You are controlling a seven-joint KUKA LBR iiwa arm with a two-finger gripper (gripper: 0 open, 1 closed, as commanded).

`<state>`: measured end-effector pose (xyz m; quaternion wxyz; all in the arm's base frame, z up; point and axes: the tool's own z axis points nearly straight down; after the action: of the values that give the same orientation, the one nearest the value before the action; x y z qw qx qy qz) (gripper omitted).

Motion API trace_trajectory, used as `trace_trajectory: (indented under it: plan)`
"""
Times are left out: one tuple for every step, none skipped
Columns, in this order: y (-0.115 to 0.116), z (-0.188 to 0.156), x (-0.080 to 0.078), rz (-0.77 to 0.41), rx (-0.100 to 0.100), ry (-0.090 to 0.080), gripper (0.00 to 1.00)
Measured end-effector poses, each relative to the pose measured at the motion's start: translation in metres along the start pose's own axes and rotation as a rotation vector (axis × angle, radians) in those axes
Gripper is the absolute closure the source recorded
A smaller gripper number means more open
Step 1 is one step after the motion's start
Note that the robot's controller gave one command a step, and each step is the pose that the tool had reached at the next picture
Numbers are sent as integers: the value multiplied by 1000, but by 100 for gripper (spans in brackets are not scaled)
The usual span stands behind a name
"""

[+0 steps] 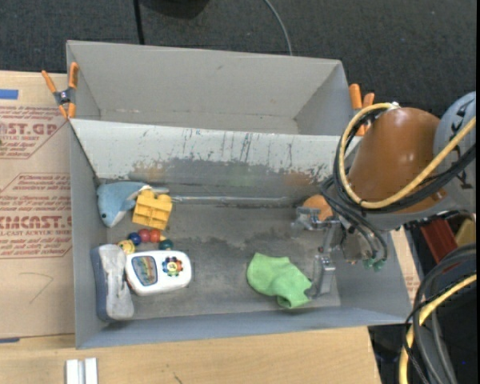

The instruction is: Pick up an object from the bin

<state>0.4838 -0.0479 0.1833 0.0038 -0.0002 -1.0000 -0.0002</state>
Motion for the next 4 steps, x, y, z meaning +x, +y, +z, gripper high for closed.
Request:
trace_trajectory:
  plan:
    - [0,-4,-2,-1,1,-8,0]
    - [34,35,-5,-77,2,-9,0]
    - [54,77,-9,-86,-1,-9,0]
    - [51,96,-7,-123,0,-4,0]
